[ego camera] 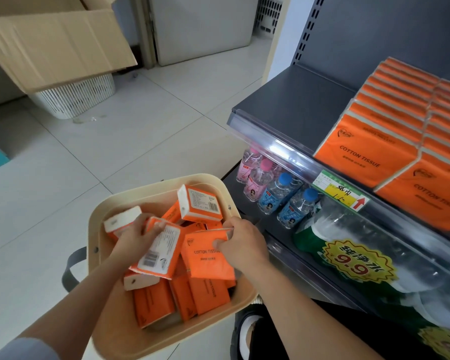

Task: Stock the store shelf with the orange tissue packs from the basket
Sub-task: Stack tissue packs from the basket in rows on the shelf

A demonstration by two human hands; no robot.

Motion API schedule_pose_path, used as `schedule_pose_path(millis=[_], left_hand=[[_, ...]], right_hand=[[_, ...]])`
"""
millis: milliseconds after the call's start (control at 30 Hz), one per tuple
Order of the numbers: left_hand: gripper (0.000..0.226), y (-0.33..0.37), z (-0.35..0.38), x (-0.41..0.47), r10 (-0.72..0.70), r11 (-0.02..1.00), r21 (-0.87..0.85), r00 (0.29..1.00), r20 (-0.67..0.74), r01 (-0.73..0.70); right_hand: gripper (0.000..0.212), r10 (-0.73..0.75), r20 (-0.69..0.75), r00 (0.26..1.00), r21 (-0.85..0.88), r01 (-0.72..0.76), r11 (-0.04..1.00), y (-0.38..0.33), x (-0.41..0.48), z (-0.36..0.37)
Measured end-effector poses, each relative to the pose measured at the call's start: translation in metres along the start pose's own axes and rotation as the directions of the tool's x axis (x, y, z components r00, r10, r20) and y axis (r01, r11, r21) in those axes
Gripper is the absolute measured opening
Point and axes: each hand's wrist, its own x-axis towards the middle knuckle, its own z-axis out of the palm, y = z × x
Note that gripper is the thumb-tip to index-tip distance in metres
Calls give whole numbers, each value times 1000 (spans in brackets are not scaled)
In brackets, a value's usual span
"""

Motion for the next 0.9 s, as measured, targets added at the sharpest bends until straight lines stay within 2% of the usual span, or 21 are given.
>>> schedule_pose_path(millis=[67, 133, 200, 267, 333, 367, 433, 467, 533, 600, 667, 733, 833, 900], left_hand=[[22, 19, -7, -7, -31, 976, -212, 999, 38, 39], [25, 35, -13, -14, -23, 953, -300, 999, 44, 36], [16, 48, -18, -21, -38, 915, -400, 999, 25, 45], [8, 60, -20, -30, -71, 876, -474, 996, 55, 89], [13, 69, -19, -36, -135, 838, -524, 988, 74, 153], [15, 75, -18, -39, -191, 794, -570, 977, 95, 210], [10, 82, -19, -40, -287, 635, -696, 939, 190, 335], [10, 83, -20, -40, -287, 552, -743, 923, 256, 378], [36, 81, -27, -41, -153, 464, -771, 897, 414, 435], [62, 80, -35, -46, 64, 511, -735, 833, 550, 446], [75, 80, -36, -47, 191, 641, -675, 775, 602, 366], [76, 81, -33, -45, 118, 719, -624, 831, 543, 306], [82, 89, -30, -48, 40, 766, -591, 900, 435, 252], [76, 96, -31, -50, 12, 787, -575, 927, 375, 222]], right_hand=[[32, -4, -13, 1000, -25, 3, 1000, 0, -3, -2], [30, -6, -32, 999, -43, 4, 999, 1, -6, -4], [29, -4, -49, 999, -28, 3, 1000, 3, -9, -6], [31, -8, -69, 998, 14, 9, 1000, 3, -13, -9], [34, -50, -133, 990, 4, 51, 999, 2, -18, -12], [34, -94, -187, 978, -39, 88, 995, 2, -20, -13], [34, -203, -298, 933, -133, 170, 976, 0, -25, -17], [36, -252, -340, 906, -159, 209, 965, 0, -27, -18], [38, -307, -379, 873, -177, 257, 950, 0, -28, -22], [38, -297, -383, 874, -154, 257, 954, 2, -29, -25], [38, -254, -380, 890, -102, 233, 967, 4, -29, -29], [38, -218, -388, 895, -61, 211, 976, 6, -29, -30], [41, -143, -409, 901, 49, 178, 983, 7, -29, -35], [42, -117, -416, 902, 101, 174, 980, 7, -31, -41]])
